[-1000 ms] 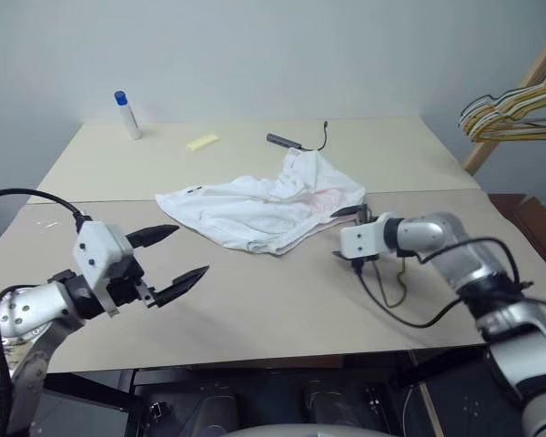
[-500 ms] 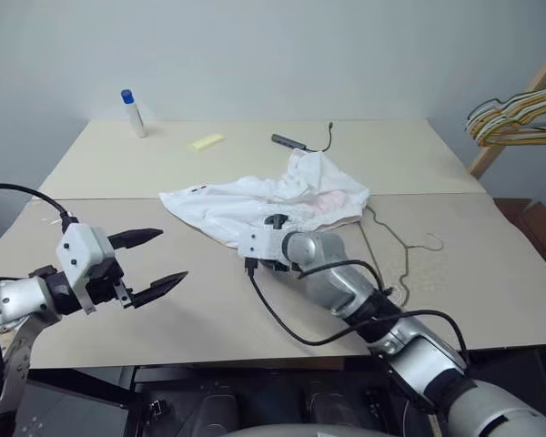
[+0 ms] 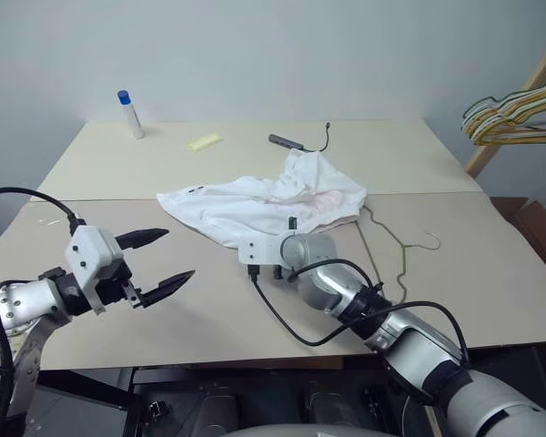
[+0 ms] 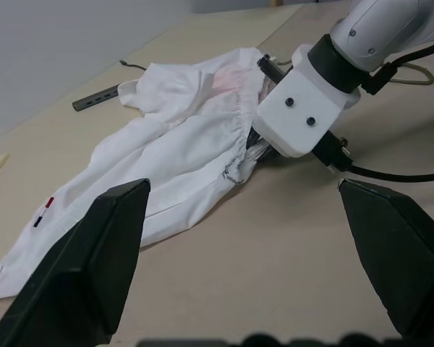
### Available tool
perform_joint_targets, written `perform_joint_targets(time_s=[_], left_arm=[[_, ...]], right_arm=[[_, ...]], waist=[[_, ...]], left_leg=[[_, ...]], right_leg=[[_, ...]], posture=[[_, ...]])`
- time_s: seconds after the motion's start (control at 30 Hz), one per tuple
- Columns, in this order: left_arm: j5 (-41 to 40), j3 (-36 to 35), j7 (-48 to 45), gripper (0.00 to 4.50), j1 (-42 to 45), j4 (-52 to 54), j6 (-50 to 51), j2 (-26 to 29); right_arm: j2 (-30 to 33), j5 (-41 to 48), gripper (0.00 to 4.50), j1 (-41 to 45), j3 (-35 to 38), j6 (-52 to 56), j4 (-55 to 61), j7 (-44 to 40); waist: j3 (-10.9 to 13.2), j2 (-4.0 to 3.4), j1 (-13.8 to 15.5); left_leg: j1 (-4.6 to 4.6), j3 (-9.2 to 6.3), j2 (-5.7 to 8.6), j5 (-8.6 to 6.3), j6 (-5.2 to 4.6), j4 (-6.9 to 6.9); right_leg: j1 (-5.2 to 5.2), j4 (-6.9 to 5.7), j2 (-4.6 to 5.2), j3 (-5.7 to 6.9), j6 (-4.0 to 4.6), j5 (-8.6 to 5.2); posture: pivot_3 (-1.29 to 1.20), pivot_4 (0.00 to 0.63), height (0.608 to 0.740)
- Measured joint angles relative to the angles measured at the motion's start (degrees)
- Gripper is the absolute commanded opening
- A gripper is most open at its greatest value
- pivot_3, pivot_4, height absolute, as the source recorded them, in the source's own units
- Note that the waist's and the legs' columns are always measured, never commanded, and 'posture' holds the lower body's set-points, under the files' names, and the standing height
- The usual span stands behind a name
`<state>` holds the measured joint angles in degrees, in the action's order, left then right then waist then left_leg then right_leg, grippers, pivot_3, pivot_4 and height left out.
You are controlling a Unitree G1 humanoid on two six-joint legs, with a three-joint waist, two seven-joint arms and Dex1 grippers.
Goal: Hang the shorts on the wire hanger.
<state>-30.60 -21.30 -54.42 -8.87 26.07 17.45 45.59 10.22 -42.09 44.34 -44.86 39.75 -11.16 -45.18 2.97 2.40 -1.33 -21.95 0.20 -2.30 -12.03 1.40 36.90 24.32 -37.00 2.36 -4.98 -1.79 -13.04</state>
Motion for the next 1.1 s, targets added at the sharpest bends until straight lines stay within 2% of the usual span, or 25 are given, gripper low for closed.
perform_joint_targets(time_s=[0.17, 0.27, 0.4, 0.53, 0.67, 0.83, 1.1], left_arm=[[0.78, 1.16, 0.14, 4.5, 0.23, 0.27, -0.07, -0.48], [1.69, 2.71, 0.26, 4.5, 1.13, -0.03, -0.46, -0.64], [7.73, 5.52, -0.08, 4.5, 3.12, -3.76, -5.5, 0.19], [16.78, 10.4, -0.66, 4.5, 5.48, -11.09, -15.2, 1.92], [28.54, 16.73, 0.54, 4.5, 11.33, -21.95, -27.73, 3.55], [37.93, 24.49, 2.24, 4.5, 17.38, -32.32, -34.46, 3.5], [42.05, 29.1, -0.13, 4.5, 22.3, -38.72, -38.91, 7.04]], right_arm=[[4.27, -0.61, 0.04, -2.25, -0.19, -2.04, 5.31, -1.02], [11.64, 0.5, 0.04, -6.12, 1.22, -7.69, 12.52, -2.33], [26.85, 9.78, 0.04, -14.0, 8.75, -27.35, 21.53, -3.1], [35.4, 18.81, 0.04, -18.43, 14.64, -43.74, 21.77, -4.31], [37.82, 25.43, 0.04, -21.47, 19.26, -50.76, 21.28, -5.44], [39.04, 27.75, 0.04, -21.81, 23.2, -52.27, 20.48, -7.03], [39.37, 27.73, 0.04, -21.79, 25.43, -52.47, 20.28, -7.3]], waist=[[0.0, 0.0, -0.02], [0.0, 0.01, 0.24], [0.0, 0.0, 0.14], [0.0, 0.0, -0.95], [0.0, 0.0, -1.87], [-0.01, 0.01, -2.67], [-0.03, -0.05, -4.21]], left_leg=[[-0.02, -0.01, 0.01, 0.0, 0.0, 0.0], [-0.06, -0.02, 0.03, 0.0, 0.0, 0.0], [-0.04, 0.0, 0.1, -0.01, 0.01, 0.0], [0.1, 0.0, 0.08, 0.0, 0.0, -0.01], [0.21, 0.04, 0.09, 0.0, 0.0, 0.0], [0.09, 0.09, 0.11, 0.0, 0.0, 0.01], [0.12, 0.1, 0.09, 0.0, 0.0, 0.01]], right_leg=[[-0.01, 0.03, 0.0, 0.0, 0.04, -0.06], [-0.02, 0.13, 0.01, -0.01, 0.08, -0.1], [-0.1, 0.25, 0.07, -0.03, 0.1, -0.16], [-0.17, 0.21, 0.06, -0.04, 0.14, -0.18], [-0.27, 0.18, 0.05, -0.13, 0.12, -0.15], [-0.19, 0.22, 0.06, -0.21, -0.04, -0.06], [-0.2, 0.17, 0.06, -0.21, -0.08, -0.04]], posture=[[0.04, 0.0, 0.74], [0.03, 0.0, 0.74], [0.01, 0.0, 0.74], [-0.01, 0.0, 0.74], [-0.04, 0.0, 0.74], [-0.08, 0.0, 0.74], [-0.12, 0.0, 0.74]])
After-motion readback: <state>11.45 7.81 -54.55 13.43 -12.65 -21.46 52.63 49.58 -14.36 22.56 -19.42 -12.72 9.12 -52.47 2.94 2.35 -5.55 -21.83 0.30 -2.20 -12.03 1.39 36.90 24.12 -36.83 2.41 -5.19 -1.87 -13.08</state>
